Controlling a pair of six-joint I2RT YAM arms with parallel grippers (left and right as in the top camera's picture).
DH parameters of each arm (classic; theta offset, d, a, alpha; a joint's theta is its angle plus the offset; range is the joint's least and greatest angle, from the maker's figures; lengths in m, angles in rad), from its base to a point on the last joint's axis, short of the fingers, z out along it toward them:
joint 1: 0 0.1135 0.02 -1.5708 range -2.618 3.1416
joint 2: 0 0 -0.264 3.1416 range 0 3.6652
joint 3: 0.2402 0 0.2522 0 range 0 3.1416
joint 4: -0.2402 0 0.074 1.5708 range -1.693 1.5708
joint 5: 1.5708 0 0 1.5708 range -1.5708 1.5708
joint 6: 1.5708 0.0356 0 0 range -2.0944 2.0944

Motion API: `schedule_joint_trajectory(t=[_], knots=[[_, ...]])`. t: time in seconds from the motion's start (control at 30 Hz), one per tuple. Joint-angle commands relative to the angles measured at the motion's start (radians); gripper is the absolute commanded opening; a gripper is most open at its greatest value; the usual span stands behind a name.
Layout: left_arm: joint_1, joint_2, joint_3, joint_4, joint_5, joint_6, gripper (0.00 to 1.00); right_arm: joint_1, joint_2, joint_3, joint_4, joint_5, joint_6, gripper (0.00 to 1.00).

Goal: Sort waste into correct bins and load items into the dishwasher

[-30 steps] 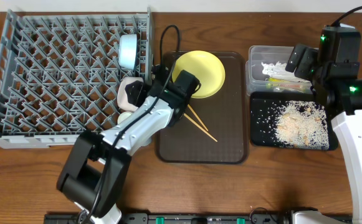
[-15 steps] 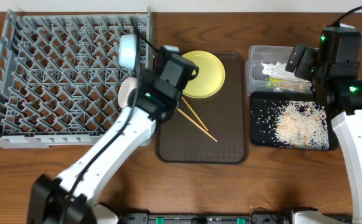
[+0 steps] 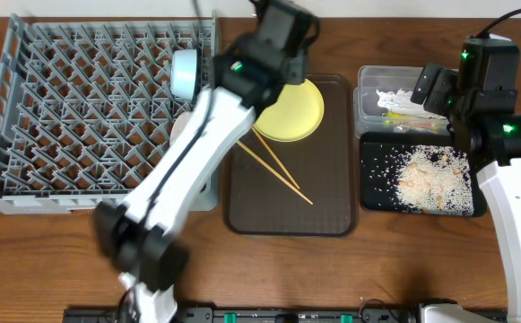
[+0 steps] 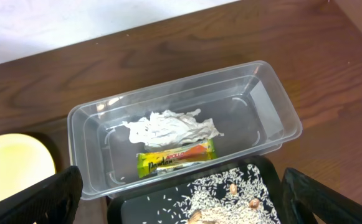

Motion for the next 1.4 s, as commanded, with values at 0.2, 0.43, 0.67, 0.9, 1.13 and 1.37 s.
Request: schedule_joint_trajectory(t=[0.2, 0.43, 0.67, 0.9, 1.13, 1.37], knots=[[0.077, 0.229, 0.039, -0.035, 0.021, -0.051, 0.70, -0.009, -0.005, 0.001, 0.001, 0.018, 0.011, 0.99], [0.142, 0.320, 0.037, -0.015, 0.123, -0.052, 0.70, -0.009, -0.005, 0.001, 0.001, 0.018, 0.011, 0.99], [0.166, 0.385, 0.034, 0.003, 0.122, -0.051, 0.70, -0.009, -0.005, 0.001, 0.001, 0.018, 0.011, 0.99], [0.171, 0.388, 0.008, 0.004, 0.121, -0.047, 0.70, -0.009, -0.005, 0.001, 0.001, 0.018, 0.011, 0.99], [0.183, 0.388, -0.042, 0.042, 0.128, -0.044, 0.70, -0.009, -0.005, 0.001, 0.001, 0.018, 0.011, 0.99], [0.182, 0.388, -0.047, 0.047, 0.252, 0.000, 0.63, -0.009, -0.005, 0.001, 0.001, 0.018, 0.011, 0.99]])
